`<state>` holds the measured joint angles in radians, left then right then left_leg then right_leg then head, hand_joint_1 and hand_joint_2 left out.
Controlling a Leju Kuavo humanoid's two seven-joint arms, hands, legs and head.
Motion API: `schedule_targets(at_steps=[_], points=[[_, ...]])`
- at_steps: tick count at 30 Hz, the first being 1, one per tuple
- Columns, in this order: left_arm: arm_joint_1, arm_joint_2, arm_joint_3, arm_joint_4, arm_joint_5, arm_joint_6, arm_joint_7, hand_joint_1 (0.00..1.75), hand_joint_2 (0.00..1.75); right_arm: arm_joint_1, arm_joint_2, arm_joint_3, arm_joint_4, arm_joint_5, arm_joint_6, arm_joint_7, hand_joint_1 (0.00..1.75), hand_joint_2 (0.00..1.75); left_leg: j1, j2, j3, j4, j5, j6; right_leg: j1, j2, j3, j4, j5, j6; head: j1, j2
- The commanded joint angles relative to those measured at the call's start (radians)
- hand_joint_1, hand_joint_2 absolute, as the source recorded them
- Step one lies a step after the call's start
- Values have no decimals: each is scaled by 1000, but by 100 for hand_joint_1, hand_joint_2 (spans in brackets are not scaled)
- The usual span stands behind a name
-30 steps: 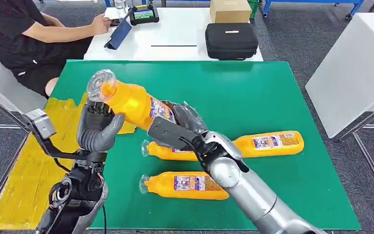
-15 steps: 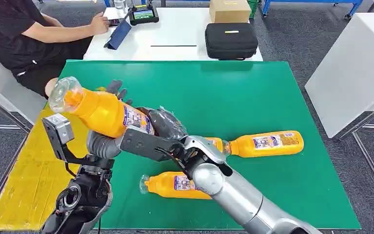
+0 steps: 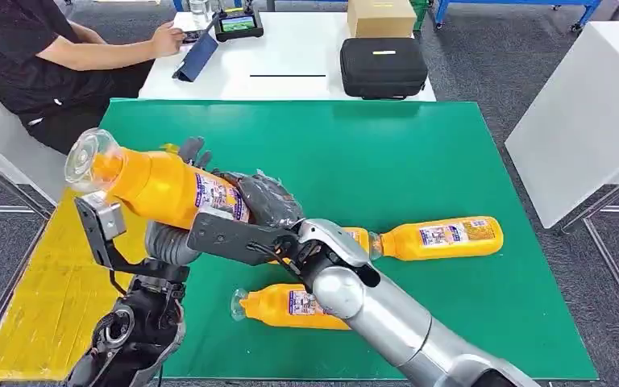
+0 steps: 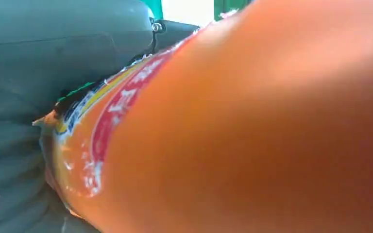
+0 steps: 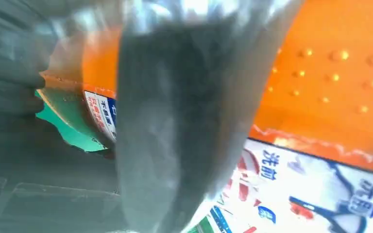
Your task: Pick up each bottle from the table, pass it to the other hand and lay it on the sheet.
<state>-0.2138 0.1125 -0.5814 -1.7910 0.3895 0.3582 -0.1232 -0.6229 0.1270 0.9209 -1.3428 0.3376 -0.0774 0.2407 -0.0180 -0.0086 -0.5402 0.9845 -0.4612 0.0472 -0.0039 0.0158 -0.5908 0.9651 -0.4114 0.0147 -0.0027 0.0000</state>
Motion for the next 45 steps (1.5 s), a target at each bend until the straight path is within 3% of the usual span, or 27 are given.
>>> schedule_targets(at_steps=[1, 14, 21, 22, 23, 24, 30, 34, 37, 41, 45], points=[[-31, 7, -38, 57, 23, 5, -20, 175, 175, -21, 13, 108, 57, -5, 16, -11, 175, 175, 1, 1, 4, -1, -1, -3, 1, -1, 3, -1, -1, 0, 0, 0], [-19, -1, -16, 49, 31, 18, -33, 175, 175, -9, 6, 112, 66, -2, 22, -11, 175, 175, 2, 0, 5, -1, -2, -5, 2, -2, 6, -1, -2, 0, 0, 0], [21, 28, 32, -4, 55, 45, -84, 175, 175, 10, -33, 95, 89, 51, -1, 0, 175, 175, 2, 0, 5, -1, -1, -4, 2, -2, 5, -2, -1, 0, 0, 0], [32, 27, 54, -26, 40, 52, -93, 175, 175, 13, -41, 79, 93, 58, -9, 2, 0, 175, 2, -1, 5, -1, -2, -4, 2, -3, 6, -2, -2, 0, 0, 0], [53, 23, 98, -62, 23, 59, -101, 175, 175, 11, -58, 54, 98, 73, -10, 12, 0, 175, 3, -1, 6, -1, -2, -5, 2, -3, 6, -2, -2, 0, 0, 0], [79, 26, 134, -97, -7, 65, -113, 175, 175, 14, -78, 29, 94, 91, -12, 25, 0, 0, 2, 0, 4, 0, -1, -4, 2, -2, 4, -1, -1, 0, 0, 0], [309, -26, 422, -297, -300, 67, -123, 175, 175, 140, -199, -226, -74, 160, -22, -38, 0, 0, 3, 2, 4, 0, -2, -3, 3, -1, 4, -2, -2, 0, -1, 0], [301, -40, 422, -282, -303, 59, -129, 175, 175, 146, -186, -227, -80, 170, -12, -33, 0, 0, 2, -7, 4, 2, -3, -4, 3, -9, 6, -1, -4, 1, 1, 0], [343, -33, 462, -263, -478, 116, -90, 175, 175, 179, -207, -279, -146, 177, -51, -42, 0, 0, 1, 0, 1, 0, -2, -3, 1, -2, 1, -1, -1, 0, 0, 0], [405, -32, 522, -213, -599, 113, -73, 175, 175, 249, -242, -356, -268, 168, -39, -60, 0, 0, 1, -3, 3, -1, -2, -4, 1, -6, 4, -2, -3, 0, 0, 0], [406, -1, 505, -136, -832, 157, -48, 175, 175, 303, -260, -373, -329, 156, -40, -85, 0, 0, 0, -3, 3, -2, -1, -3, 0, -6, 3, -2, -2, 0, 0, 0]])
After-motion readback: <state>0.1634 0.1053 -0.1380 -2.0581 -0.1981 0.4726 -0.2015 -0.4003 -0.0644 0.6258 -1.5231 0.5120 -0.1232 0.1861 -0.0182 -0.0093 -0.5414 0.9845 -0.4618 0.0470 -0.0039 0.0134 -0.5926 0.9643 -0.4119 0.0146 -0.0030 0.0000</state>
